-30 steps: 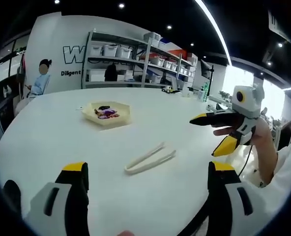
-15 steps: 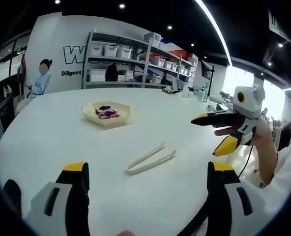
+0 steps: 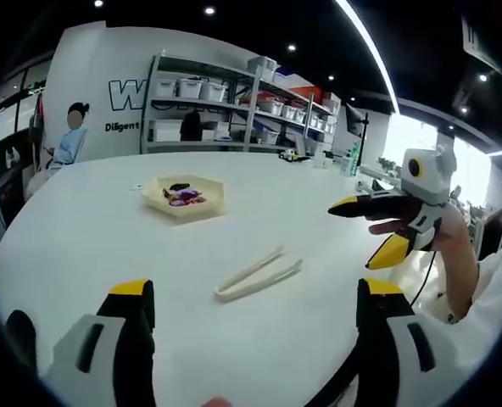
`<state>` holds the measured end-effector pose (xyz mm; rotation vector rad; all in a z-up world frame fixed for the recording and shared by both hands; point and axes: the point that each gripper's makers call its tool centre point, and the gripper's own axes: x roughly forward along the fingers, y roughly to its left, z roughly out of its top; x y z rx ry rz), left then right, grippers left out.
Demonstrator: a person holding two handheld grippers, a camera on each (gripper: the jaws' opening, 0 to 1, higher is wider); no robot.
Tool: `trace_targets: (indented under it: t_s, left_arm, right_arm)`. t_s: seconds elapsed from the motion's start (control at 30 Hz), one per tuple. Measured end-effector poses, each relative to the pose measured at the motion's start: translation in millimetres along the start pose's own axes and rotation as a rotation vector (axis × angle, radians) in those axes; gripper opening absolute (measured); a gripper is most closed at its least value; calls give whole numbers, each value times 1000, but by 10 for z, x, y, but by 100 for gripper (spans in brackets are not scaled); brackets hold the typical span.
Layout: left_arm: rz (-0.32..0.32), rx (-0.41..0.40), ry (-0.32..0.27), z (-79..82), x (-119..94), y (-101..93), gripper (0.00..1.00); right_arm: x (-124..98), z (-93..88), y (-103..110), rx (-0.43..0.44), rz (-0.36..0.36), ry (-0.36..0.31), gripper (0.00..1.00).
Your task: Place the target food into the container with the food tongs after gripping and lifting it, then release it inside without dropping or visibly crushing the food.
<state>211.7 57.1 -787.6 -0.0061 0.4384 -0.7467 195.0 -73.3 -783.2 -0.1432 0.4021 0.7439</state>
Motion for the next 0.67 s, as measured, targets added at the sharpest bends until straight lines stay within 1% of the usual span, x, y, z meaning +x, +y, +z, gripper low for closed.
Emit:
trace_targets:
  t_s: [0.67]
  left_arm:
    - [2,-2,-5,2,-13,7,97]
  right_arm:
    - [-11,-6,3,4,-4,-1,76]
